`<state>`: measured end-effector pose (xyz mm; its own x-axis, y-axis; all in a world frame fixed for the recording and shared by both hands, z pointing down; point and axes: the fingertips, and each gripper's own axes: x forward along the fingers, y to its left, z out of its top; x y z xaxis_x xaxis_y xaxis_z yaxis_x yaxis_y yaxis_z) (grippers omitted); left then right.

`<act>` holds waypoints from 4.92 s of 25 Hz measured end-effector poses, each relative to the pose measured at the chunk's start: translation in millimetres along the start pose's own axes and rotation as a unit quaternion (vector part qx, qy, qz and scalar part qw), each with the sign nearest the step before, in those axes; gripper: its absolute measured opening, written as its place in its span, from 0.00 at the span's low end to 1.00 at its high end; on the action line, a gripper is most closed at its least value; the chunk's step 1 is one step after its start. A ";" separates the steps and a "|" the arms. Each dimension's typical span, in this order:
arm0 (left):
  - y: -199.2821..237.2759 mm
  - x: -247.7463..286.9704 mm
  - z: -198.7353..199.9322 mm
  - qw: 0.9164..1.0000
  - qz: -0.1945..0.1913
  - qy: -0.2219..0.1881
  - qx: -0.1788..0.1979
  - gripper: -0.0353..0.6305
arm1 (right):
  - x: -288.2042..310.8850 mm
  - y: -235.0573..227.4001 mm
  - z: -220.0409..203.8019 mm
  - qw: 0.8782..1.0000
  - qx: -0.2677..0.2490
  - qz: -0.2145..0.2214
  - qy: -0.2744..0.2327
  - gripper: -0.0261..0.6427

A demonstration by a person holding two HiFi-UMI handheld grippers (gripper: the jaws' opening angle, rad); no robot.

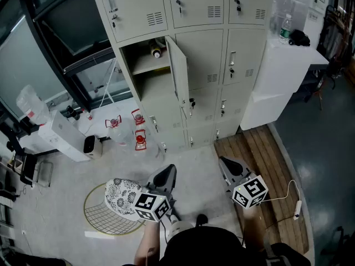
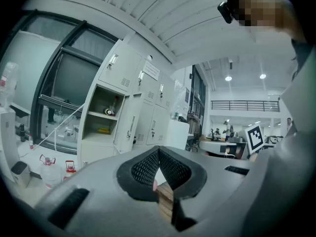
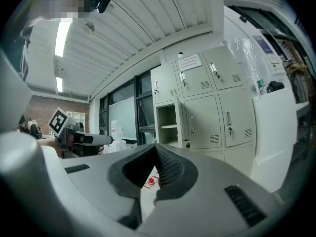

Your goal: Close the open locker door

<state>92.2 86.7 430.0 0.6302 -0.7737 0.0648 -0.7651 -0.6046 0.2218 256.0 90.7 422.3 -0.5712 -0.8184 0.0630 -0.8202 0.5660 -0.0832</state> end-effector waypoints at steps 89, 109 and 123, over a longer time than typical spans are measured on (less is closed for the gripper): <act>255.3 138.6 53.6 0.994 -0.102 0.012 -0.033 0.08 | 265.3 -47.6 36.9 0.994 -0.001 -0.110 -0.010 0.05; 255.9 145.5 49.2 0.994 -0.103 0.024 -0.031 0.08 | 283.5 -79.9 42.6 0.992 -0.011 -0.127 -0.009 0.13; 254.9 149.2 50.7 0.994 -0.106 0.025 -0.028 0.08 | 292.5 -106.9 49.7 0.991 -0.020 -0.132 -0.002 0.30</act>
<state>-15.4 -192.4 446.9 0.7834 -0.6187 0.0586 -0.6064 -0.7404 0.2900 178.2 -214.1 400.2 -0.3359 -0.9391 0.0730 -0.9419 0.3349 -0.0252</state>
